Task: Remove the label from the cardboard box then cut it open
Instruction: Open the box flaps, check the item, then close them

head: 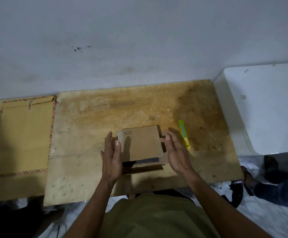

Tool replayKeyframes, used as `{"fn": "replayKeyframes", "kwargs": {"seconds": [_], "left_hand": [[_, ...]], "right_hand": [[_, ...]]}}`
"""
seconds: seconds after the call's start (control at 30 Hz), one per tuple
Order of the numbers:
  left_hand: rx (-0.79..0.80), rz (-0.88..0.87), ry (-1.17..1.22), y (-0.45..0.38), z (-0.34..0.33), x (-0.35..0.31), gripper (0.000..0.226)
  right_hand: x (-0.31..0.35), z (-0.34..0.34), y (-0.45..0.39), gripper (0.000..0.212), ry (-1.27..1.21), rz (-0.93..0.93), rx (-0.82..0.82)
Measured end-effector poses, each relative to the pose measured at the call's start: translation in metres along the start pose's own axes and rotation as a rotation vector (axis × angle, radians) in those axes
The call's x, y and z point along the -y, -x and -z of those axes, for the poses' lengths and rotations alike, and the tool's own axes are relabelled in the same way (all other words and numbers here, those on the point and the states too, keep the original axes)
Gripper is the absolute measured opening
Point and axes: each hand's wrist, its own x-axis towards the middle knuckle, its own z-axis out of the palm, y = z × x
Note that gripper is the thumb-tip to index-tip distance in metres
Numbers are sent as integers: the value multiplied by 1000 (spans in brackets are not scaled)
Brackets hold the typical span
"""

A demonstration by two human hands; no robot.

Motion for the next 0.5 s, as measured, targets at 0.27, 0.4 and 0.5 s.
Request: {"fn": "replayKeyframes", "kwargs": {"seconds": [0.27, 0.4, 0.5], "left_hand": [[66, 56, 352, -42, -4, -41, 43], [65, -26, 342, -57, -14, -56, 47], [1, -2, 310, -60, -18, -59, 62]], "right_hand": [[27, -6, -51, 49, -293, 2, -142], [37, -6, -69, 42, -479, 22, -142], [43, -9, -80, 37, -493, 77, -152]]}}
